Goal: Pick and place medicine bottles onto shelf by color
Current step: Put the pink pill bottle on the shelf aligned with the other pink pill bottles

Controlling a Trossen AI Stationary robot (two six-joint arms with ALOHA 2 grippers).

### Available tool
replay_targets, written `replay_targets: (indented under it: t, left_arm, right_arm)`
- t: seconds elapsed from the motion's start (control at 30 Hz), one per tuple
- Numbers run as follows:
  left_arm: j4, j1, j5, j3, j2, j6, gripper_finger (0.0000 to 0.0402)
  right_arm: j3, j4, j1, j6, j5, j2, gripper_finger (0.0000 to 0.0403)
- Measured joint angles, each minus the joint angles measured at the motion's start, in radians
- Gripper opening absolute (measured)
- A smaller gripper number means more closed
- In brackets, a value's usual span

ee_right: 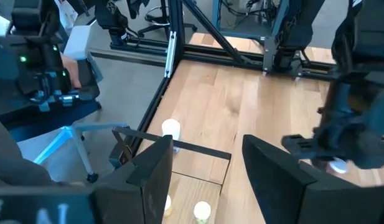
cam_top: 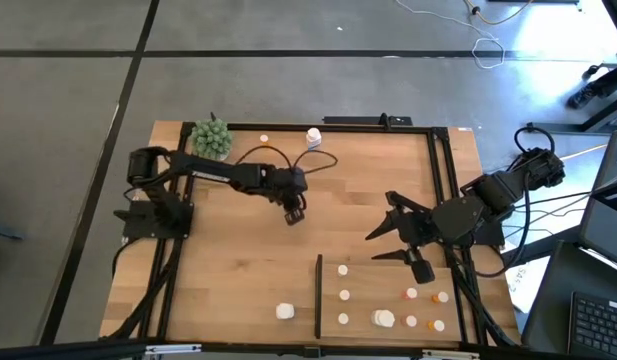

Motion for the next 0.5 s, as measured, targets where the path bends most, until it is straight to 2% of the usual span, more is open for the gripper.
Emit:
replay_targets:
  t: [0.33, 0.5]
  left_arm:
    - [0.038, -0.025, 0.022, 0.001, 0.132, -0.005, 0.0076]
    - [0.033, -0.032, 0.027, 0.002, 0.135, -0.001, 0.0076]
  right_arm:
    - [0.000, -0.008, -0.008, 0.005, 0.001, -0.005, 0.0197]
    - [0.000, -0.010, -0.021, 0.003, 0.002, -0.005, 0.0197]
